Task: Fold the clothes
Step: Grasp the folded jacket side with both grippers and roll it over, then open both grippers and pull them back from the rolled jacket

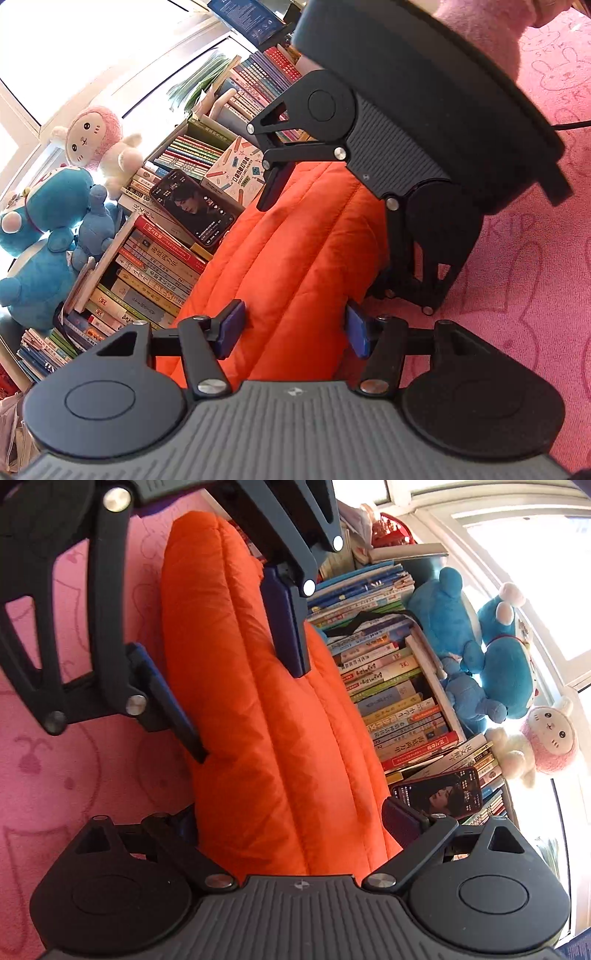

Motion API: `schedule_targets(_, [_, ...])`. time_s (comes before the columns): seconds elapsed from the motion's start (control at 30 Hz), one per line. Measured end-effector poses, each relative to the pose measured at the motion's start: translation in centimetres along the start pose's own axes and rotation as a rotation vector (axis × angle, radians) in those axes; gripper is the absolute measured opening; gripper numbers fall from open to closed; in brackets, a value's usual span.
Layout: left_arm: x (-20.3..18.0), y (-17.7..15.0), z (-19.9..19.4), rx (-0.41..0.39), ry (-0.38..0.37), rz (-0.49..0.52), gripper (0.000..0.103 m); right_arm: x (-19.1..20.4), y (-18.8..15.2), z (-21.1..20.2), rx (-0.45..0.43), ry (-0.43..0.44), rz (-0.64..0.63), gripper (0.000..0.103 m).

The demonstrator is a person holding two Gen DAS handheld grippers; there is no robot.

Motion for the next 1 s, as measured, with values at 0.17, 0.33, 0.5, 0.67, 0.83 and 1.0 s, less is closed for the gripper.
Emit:
schedule_targets(0.17, [-1.3,-1.1,1.2,0.011,0.052,0.156,0.084,0.2,-0.1,1.3,0.043,0.007,0.002,0.05])
schedule_targets(0.33, [-1.6,-1.7,2.8,-0.013,0.124,0.296,0.085,-0.7,0.1,0.9,0.028,-0.004,0.038,0.04])
schedule_targets(0.5, [-0.6,-4.2,5.0,0.046,0.179,0.429,0.085,-0.9,-0.4,0.5,0.03,-0.005,-0.012,0.041])
schedule_targets(0.67, [1.1,-6.7,5.5,0.155,0.189,0.395,0.08,-0.4,-2.8,0.5,0.067,-0.01,-0.097,0.051])
schedule_targets(0.83, [0.4,-7.9,5.4,0.174,0.201,0.432,0.05,-1.1,-6.0,0.7,0.131,-0.047,-0.116,0.066])
schedule_targets(1.0, [0.6,-7.3,5.8,0.206,0.234,0.409,0.039,-3.2,-7.3,2.1,0.228,-0.041,0.03,0.053])
Point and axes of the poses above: each gripper's, at about its wrist camera, not at the fingertips, and z roughly the way its jaws point, x to its left, y to its top, the point moved 4 cm from there along z, roughly the way its jaws point, and after that the axes turned 12 degrees about y, right-handed, at the moved point
